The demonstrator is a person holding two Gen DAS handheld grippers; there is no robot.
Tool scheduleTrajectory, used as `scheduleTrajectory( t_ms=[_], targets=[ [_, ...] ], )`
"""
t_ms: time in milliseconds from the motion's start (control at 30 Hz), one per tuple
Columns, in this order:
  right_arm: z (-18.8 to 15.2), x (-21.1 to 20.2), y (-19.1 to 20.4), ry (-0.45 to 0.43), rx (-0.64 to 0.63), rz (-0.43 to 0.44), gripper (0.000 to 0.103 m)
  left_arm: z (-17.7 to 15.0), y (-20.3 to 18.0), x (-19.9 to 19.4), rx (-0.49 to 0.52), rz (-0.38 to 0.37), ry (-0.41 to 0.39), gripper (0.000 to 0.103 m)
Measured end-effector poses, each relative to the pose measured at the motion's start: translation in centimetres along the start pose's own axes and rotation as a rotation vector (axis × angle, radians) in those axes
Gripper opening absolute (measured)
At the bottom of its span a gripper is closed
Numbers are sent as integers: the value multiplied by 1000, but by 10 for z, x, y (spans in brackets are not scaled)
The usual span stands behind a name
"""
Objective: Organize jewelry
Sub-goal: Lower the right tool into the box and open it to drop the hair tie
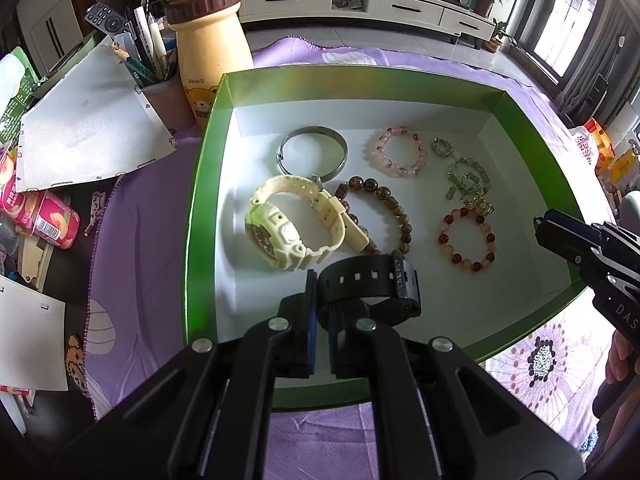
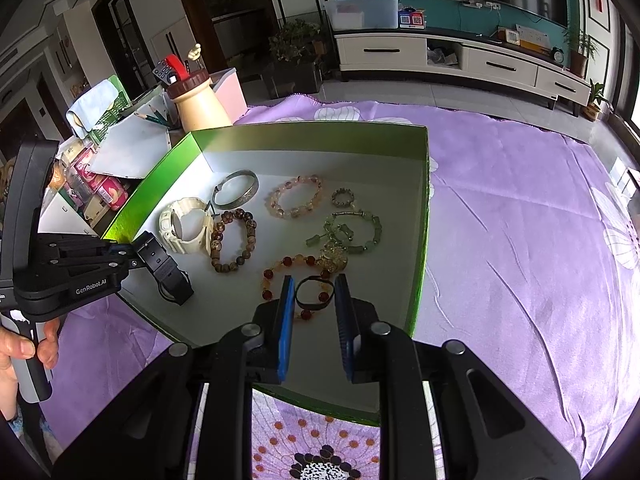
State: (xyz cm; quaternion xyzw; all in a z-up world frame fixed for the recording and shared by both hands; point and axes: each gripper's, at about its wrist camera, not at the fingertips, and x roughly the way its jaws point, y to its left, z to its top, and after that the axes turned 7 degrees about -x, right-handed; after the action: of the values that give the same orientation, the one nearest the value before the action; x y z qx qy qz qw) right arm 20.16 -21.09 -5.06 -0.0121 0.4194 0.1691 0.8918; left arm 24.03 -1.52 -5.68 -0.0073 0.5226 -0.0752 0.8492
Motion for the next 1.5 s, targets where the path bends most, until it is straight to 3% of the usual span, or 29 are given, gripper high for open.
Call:
scheduleTrajectory(
  t_ms=[1500],
  targets=[
    [2, 5, 2, 28, -10, -14, 20, 0, -1, 3, 31, 47, -6, 4]
  ],
)
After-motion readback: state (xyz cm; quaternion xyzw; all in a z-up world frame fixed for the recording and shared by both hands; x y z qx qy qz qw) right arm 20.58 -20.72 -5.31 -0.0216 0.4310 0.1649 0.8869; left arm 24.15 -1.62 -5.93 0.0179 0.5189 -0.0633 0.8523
